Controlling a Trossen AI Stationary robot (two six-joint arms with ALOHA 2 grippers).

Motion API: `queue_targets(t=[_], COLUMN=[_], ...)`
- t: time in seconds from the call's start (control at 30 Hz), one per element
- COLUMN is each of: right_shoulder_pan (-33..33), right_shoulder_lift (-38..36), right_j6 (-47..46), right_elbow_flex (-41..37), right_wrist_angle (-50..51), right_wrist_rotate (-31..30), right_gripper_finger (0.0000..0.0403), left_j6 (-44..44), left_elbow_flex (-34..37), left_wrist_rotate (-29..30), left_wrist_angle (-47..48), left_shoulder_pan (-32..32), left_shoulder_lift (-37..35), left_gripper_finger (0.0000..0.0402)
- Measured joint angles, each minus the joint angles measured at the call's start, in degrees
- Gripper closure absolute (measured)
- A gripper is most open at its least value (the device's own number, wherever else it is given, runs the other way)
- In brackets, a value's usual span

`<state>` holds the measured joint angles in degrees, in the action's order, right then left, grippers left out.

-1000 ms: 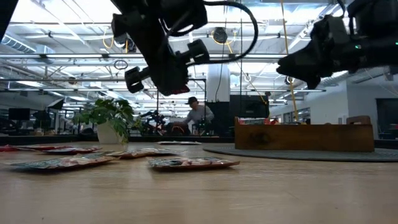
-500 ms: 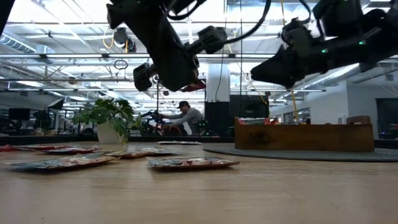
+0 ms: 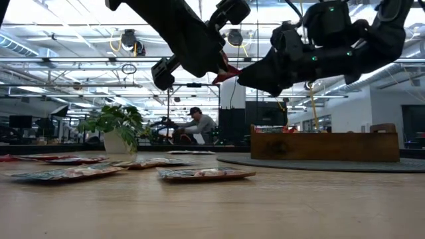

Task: Pick & Place Tea
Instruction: Put the red tea bag into the left section of the wooden organizer

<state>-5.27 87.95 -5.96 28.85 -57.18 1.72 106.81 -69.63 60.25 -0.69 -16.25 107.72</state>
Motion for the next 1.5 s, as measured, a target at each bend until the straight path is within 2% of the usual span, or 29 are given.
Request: queue_targets(t=[0.1, 0.3, 0.47, 0.8, 1.03, 1.17, 1.27, 1.5], right_shoulder_pan=[-1.0, -1.6, -1.4, -1.6, -1.6, -1.7, -1.7, -1.7], right_shoulder_lift=[0.1, -0.1, -0.3, -0.3, -0.3, -0.3, -0.3, -0.3], right_j6=[-2.4, -4.2, -7.4, -3.9, -1.4, -0.8, -0.5, 1.0], right_elbow_flex=[0.6, 0.7, 0.7, 2.5, 4.4, 4.4, 4.4, 4.4], right_wrist_angle=[0.4, 0.1, -1.6, 3.3, 6.5, 7.2, 7.2, 6.8], right_wrist_rotate=[4.3, 6.1, 12.0, 10.3, 10.5, 10.6, 10.5, 10.6], right_gripper_finger=[0.0233, 0.0161, 0.0129, 0.0144, 0.0148, 0.0164, 0.0196, 0.0331], left_j6=[-0.2, -0.6, -0.7, 0.5, 1.0, 1.1, 1.3, 1.3], left_elbow_flex=[0.0, 0.0, 0.0, 0.0, 0.0, 0.0, 0.0, 0.0], left_wrist_rotate=[0.1, -0.1, 0.0, -0.9, -1.7, -2.0, -2.3, -2.3], left_wrist_angle=[0.1, 0.4, 0.7, -1.3, -2.8, -3.4, -4.1, -4.1], left_shoulder_pan=[0.0, 0.2, 0.9, 1.1, 0.7, 0.7, 0.7, 0.7], left_shoulder_lift=[0.0, -0.1, -0.1, -0.1, -0.1, -0.1, -0.1, -0.1], left_gripper_finger=[0.0386, 0.0380, 0.0387, 0.0377, 0.0387, 0.0377, 0.0372, 0.0387])
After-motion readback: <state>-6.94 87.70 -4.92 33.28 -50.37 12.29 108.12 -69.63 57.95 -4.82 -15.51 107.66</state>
